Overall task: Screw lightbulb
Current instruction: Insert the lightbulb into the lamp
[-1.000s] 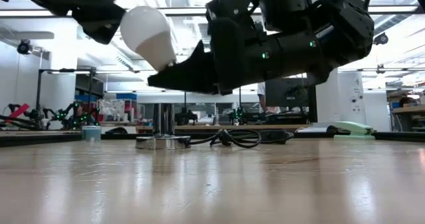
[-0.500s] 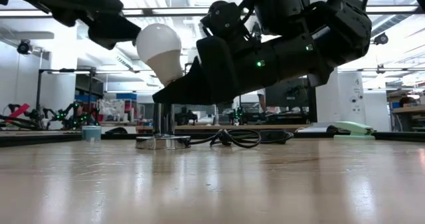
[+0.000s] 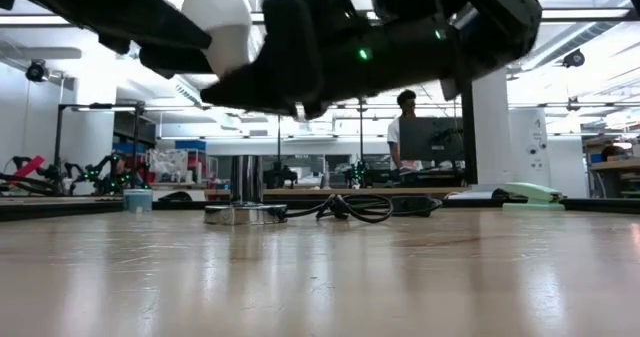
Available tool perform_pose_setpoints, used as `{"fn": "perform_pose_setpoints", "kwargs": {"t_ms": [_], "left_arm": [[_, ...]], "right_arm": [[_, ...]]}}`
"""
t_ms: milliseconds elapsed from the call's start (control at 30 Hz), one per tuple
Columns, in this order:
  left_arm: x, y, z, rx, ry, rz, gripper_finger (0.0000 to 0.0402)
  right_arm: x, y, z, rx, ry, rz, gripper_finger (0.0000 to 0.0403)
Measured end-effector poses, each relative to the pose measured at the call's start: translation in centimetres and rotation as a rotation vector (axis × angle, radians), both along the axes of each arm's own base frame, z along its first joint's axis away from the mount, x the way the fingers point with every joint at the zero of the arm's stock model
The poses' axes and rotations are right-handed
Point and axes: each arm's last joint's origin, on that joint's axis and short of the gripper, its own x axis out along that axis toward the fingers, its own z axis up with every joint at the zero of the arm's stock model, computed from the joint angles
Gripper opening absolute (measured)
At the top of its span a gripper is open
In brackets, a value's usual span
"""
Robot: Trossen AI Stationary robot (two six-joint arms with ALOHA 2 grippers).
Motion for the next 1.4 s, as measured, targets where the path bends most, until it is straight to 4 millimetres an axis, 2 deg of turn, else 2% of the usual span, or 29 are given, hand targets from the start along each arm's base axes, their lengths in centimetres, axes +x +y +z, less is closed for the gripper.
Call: {"fn": "perform_pose_setpoints", "kwargs": {"t_ms": [167, 800, 933, 1000, 1100, 1300, 1400], "left_arm": [[0.2, -0.2, 0.4, -0.004, -0.035, -0.038, 0.0301], [0.2, -0.2, 0.5, 0.006, -0.047, -0.036, 0.0259], [0.3, 0.0, 0.6, 0.003, -0.055, -0.021, 0.0264], [0.4, 0.3, 0.7, 0.003, -0.058, -0.008, 0.0268], [0.5, 0.9, 0.8, 0.000, -0.057, 0.009, 0.0269], [-0.2, 3.0, 1.7, 0.028, -0.041, 0.093, 0.0262], [-0.6, 4.5, 2.4, 0.012, -0.042, 0.146, 0.0266]], "right_arm": [[0.6, 0.2, 0.2, -0.029, 0.067, 0.002, 0.0087], [1.0, 0.3, 0.5, -0.031, 0.075, 0.001, 0.0089], [1.0, 0.3, 0.5, -0.015, 0.077, -0.013, 0.0148], [1.0, 0.3, 0.4, -0.015, 0.079, -0.024, 0.0174], [0.9, 0.2, 0.3, -0.016, 0.085, -0.037, 0.0194], [0.2, -0.1, -0.8, -0.031, 0.253, -0.120, 0.0188], [-0.4, -0.6, -0.8, -0.005, 0.343, -0.157, 0.0177]]}}
